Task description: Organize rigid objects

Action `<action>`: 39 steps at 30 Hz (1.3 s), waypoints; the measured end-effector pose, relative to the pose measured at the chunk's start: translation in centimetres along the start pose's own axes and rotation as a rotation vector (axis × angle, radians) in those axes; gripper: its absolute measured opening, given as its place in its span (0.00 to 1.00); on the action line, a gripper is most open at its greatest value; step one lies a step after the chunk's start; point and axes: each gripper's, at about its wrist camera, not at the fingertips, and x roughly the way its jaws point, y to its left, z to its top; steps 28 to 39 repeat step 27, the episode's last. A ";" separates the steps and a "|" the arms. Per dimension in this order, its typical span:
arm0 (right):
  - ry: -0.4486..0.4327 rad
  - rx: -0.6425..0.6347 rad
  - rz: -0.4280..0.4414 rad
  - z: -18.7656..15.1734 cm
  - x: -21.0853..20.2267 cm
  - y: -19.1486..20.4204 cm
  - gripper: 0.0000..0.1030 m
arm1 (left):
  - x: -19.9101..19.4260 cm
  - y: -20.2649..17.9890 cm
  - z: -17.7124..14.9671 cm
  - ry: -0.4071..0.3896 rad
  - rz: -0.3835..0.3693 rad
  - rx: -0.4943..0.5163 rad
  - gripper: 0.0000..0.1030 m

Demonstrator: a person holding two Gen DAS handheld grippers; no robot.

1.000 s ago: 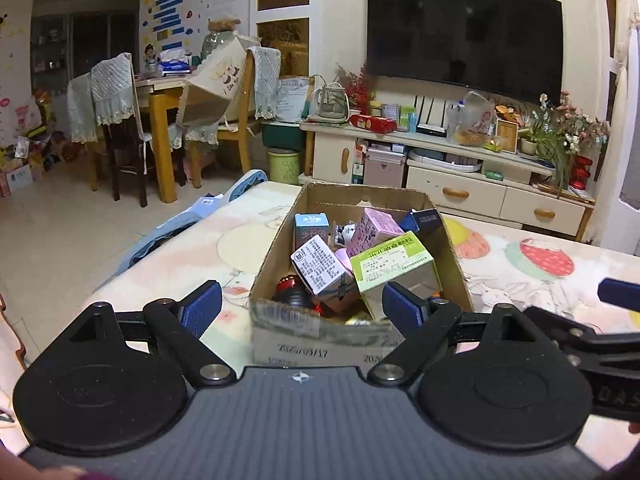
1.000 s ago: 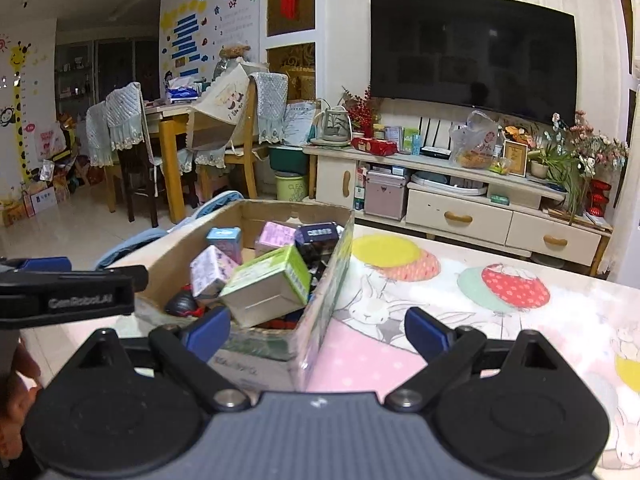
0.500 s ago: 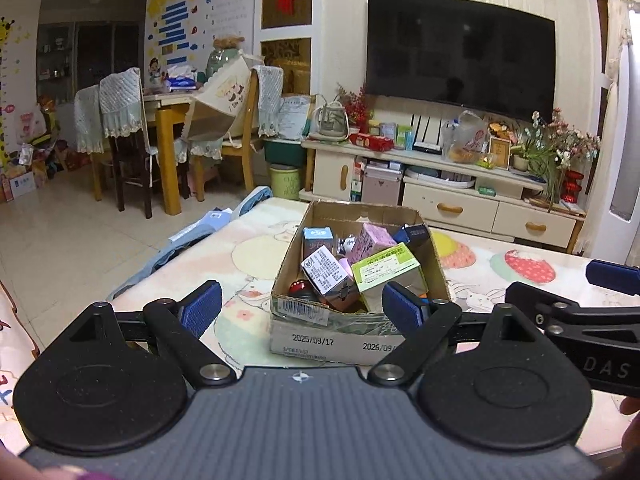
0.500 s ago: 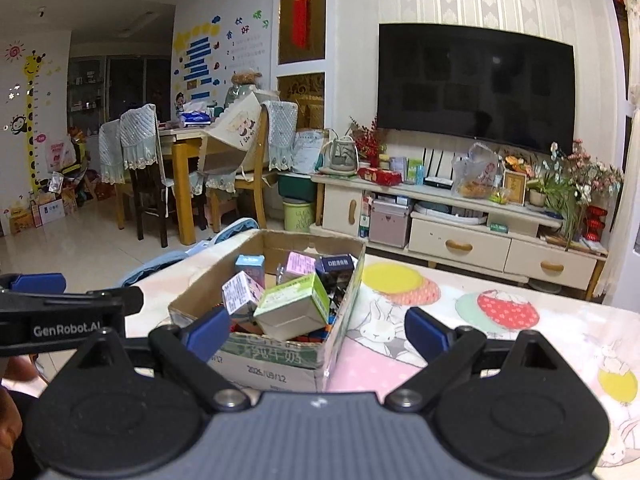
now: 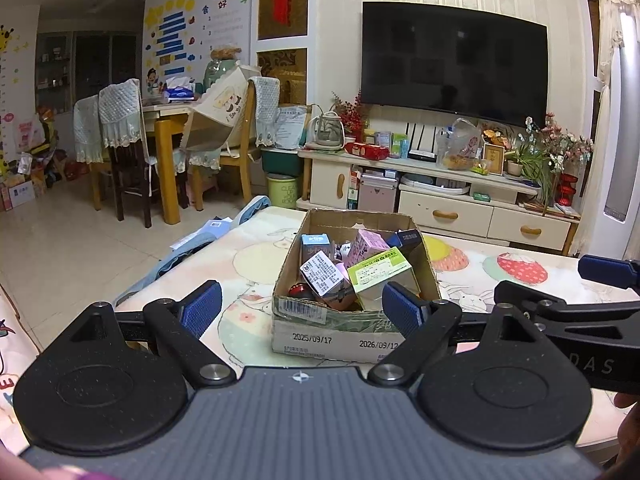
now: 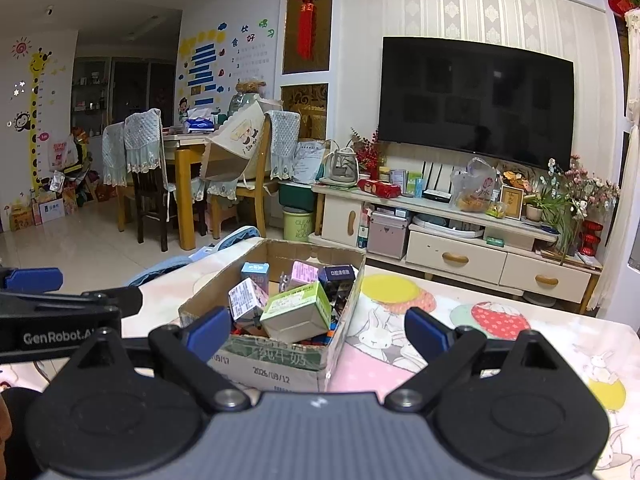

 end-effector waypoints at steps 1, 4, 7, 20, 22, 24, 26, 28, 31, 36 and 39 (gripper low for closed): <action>0.002 -0.001 0.000 0.0 0.0 0.0 0.91 | 0.0 0.0 0.0 -0.001 0.002 0.001 1.00; 0.006 -0.006 0.000 -0.1 0.1 0.1 0.91 | 0.0 -0.1 -0.1 0.000 0.002 -0.001 1.00; 0.007 -0.011 0.000 -0.3 0.1 0.2 0.91 | 0.2 -0.2 -0.1 0.005 -0.003 0.000 1.00; 0.029 -0.002 0.001 -1.0 0.6 -0.3 0.91 | 0.6 -0.7 -0.9 0.027 -0.022 0.010 1.00; 0.033 0.003 0.000 -1.3 0.7 -0.4 0.91 | 0.8 -0.8 -1.1 0.027 -0.035 0.005 1.00; 0.038 0.009 -0.005 -1.6 0.9 -0.8 0.91 | 1.1 -1.3 -1.3 0.035 -0.042 0.012 1.00; 0.040 0.023 -0.016 -2.0 1.1 -1.4 0.91 | 1.7 -2.0 -1.4 0.055 -0.046 0.026 1.00; 0.039 0.034 -0.023 -2.2 1.1 -1.9 0.91 | 2.0 -2.5 -1.5 0.067 -0.046 0.035 1.00; 0.039 0.034 -0.023 -2.2 1.1 -1.9 0.91 | 2.0 -2.5 -1.5 0.067 -0.046 0.035 1.00; 0.039 0.034 -0.023 -2.2 1.1 -1.9 0.91 | 2.0 -2.5 -1.5 0.067 -0.046 0.035 1.00; 0.039 0.034 -0.023 -2.2 1.1 -1.9 0.91 | 2.0 -2.5 -1.5 0.067 -0.046 0.035 1.00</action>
